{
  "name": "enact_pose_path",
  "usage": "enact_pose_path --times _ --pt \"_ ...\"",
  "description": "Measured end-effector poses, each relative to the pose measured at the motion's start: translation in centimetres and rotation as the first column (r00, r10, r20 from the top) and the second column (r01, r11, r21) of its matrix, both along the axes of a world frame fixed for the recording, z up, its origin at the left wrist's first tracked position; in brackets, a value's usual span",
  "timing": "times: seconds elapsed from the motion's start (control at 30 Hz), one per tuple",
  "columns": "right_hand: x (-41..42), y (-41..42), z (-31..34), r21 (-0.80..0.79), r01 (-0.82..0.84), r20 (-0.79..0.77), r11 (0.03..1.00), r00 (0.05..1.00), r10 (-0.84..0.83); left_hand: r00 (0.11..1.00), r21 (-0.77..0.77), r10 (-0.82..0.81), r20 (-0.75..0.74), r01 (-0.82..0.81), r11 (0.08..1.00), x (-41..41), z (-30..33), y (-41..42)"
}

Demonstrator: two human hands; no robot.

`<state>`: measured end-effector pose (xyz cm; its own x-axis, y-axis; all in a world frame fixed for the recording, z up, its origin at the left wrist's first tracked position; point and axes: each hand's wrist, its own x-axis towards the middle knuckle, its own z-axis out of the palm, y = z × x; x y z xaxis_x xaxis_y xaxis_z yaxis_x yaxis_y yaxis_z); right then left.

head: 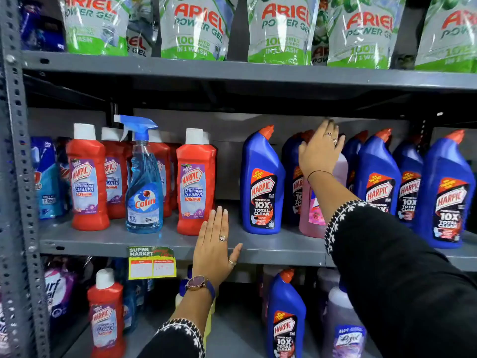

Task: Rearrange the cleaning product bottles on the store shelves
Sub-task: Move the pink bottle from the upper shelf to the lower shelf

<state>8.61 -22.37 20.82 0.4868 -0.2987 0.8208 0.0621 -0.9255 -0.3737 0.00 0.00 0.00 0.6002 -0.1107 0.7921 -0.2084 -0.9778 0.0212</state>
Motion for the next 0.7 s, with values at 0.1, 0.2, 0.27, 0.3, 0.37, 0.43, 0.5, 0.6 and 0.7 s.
enact_pose_path --times 0.1,0.2,0.27,0.3,0.37,0.43,0.5,0.6,0.7 --pt "0.6 -0.8 0.3 0.268 -0.003 -0.027 0.963 1.000 0.010 1.000 -0.013 -0.008 0.012 0.008 1.000 0.0 0.2 0.0" --pt "1.0 -0.7 0.1 0.333 0.018 -0.023 0.943 1.000 -0.011 1.000 -0.018 -0.010 -0.002 0.010 1.000 0.1 -0.1 -0.1" --pt "1.0 -0.8 0.2 0.376 -0.017 0.041 0.927 0.999 0.001 1.000 -0.006 0.000 0.014 0.000 1.000 0.2 -0.2 0.0" --pt "0.9 -1.0 0.4 0.421 -0.043 0.068 0.906 0.998 0.015 1.000 -0.003 0.011 0.019 -0.010 1.000 0.3 -0.3 0.0" --pt "0.5 -1.5 0.7 0.484 -0.084 0.098 0.871 0.994 0.041 1.000 -0.009 0.014 0.011 -0.014 1.000 0.4 -0.3 -0.1" --pt "-0.2 -1.8 0.7 0.487 -0.119 0.131 0.865 0.989 0.062 1.000 -0.021 0.007 0.014 -0.006 1.000 0.6 -0.3 -0.1" --pt "-1.1 -1.9 0.5 0.480 -0.177 0.193 0.859 0.977 0.094 1.000 -0.026 0.007 0.010 -0.006 1.000 0.7 -0.4 -0.1" --pt "-2.9 -2.1 -0.3 0.482 -0.295 0.341 0.825 0.930 0.133 1.000 -0.014 0.014 0.004 -0.014 1.000 0.7 -0.4 -0.1" --pt "-5.0 -2.5 -1.7 0.498 -0.391 0.481 0.774 0.867 0.129 1.000 -0.012 0.016 0.001 -0.016 1.000 0.6 -0.4 -0.2"
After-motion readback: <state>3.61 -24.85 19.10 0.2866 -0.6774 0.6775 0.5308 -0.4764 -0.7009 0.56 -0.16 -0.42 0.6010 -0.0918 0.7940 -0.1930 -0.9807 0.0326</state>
